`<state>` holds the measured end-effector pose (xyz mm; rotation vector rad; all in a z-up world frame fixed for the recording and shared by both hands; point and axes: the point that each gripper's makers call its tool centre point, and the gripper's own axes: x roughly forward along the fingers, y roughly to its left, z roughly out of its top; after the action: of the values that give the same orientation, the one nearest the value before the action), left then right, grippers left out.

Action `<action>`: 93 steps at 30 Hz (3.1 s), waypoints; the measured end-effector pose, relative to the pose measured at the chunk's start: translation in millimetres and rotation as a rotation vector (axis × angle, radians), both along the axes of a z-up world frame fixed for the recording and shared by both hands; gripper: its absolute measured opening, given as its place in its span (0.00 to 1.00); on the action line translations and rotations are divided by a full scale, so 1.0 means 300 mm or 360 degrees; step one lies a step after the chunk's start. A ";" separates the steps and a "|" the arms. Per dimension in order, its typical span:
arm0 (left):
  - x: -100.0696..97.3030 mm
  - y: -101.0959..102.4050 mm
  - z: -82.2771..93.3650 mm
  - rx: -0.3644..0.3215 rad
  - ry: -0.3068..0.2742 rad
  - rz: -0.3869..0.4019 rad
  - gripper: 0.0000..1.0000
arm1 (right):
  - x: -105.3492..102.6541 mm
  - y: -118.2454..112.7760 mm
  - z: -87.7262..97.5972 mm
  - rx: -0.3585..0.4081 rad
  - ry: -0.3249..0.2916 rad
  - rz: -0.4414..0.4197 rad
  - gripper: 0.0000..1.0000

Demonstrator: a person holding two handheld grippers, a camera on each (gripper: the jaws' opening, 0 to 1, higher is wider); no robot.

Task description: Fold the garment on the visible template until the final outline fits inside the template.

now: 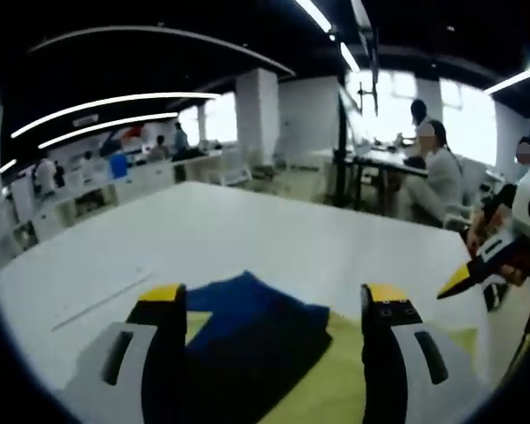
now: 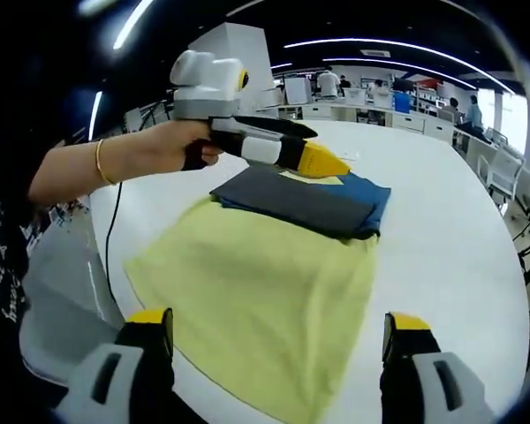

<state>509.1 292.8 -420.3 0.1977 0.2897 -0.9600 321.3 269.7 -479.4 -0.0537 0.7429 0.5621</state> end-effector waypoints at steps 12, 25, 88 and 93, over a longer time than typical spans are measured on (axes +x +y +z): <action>0.000 0.154 0.026 0.0017 0.0044 0.0103 0.99 | 0.013 -0.002 0.008 -0.0003 -0.0016 0.0003 1.00; -0.025 0.348 -0.003 0.0070 0.0109 0.0206 0.99 | 0.044 -0.013 0.016 0.0016 -0.0035 -0.0051 1.00; -0.640 0.845 -0.296 0.0374 0.0519 0.0396 0.62 | -0.114 -0.121 -0.134 -0.0056 0.0174 -0.0127 0.74; -0.667 0.867 -0.301 0.0344 0.0575 0.0447 0.52 | -0.133 -0.129 -0.147 -0.0055 0.0191 -0.0154 0.67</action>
<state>309.0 552.8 -510.6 0.1743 0.7362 -0.6801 281.4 231.1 -523.4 -0.0158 0.8673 0.4633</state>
